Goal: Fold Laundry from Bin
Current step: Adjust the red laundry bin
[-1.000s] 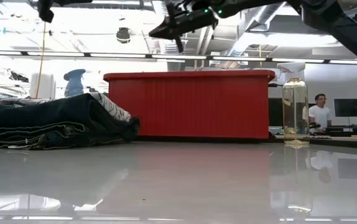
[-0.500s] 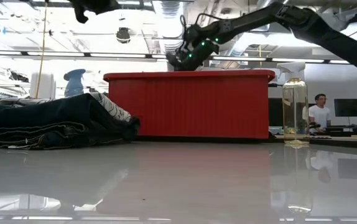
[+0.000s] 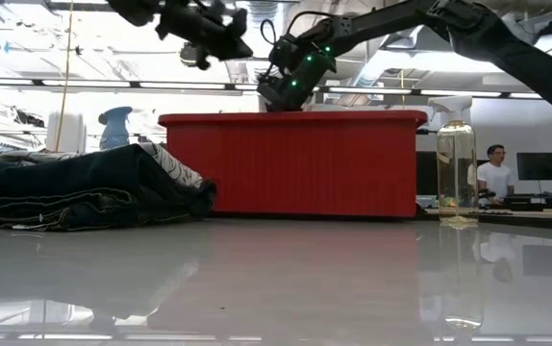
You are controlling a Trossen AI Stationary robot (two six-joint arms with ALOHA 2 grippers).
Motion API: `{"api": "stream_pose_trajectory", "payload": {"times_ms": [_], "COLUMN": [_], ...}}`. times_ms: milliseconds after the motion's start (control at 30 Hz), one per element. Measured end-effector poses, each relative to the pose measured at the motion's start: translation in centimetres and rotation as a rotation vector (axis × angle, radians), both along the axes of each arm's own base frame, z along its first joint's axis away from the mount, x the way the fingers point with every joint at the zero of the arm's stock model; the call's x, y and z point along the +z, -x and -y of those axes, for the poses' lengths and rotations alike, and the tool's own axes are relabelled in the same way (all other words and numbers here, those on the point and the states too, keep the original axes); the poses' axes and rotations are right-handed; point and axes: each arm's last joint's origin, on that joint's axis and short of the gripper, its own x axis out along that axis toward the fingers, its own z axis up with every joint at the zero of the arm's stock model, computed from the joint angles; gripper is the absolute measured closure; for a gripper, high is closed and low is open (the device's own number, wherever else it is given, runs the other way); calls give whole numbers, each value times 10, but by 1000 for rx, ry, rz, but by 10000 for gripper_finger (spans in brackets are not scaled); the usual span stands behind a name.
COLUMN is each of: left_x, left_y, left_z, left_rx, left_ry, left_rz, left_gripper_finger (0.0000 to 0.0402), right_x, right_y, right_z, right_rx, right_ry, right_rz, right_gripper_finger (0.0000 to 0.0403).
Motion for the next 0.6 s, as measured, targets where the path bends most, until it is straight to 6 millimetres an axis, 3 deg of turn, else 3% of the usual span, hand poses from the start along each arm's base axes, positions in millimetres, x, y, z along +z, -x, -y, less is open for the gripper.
{"api": "stream_pose_trajectory", "payload": {"times_ms": [167,300,400,500,600], "left_x": [0,5,5,7,29], "left_y": [-23,-31,-35,-31,-21], "left_z": [-42,-74,-90,-98,-98], "left_rx": [80,-28,-26,-180,-313], "left_ry": [-5,10,57,141,115], "left_rz": [-138,-109,-101,-114,-88], "left_gripper_finger": [367,361,360,360,360], "right_x": [5,12,19,32,54], "right_y": [2,14,22,29,38], "right_z": [-7,-4,-1,-4,-13], "right_rx": [37,57,54,77,98], "right_ry": [32,-10,-2,43,93], "right_rz": [-30,-39,-43,-43,-6], "right_gripper_finger": [381,381,381,381,381]}}
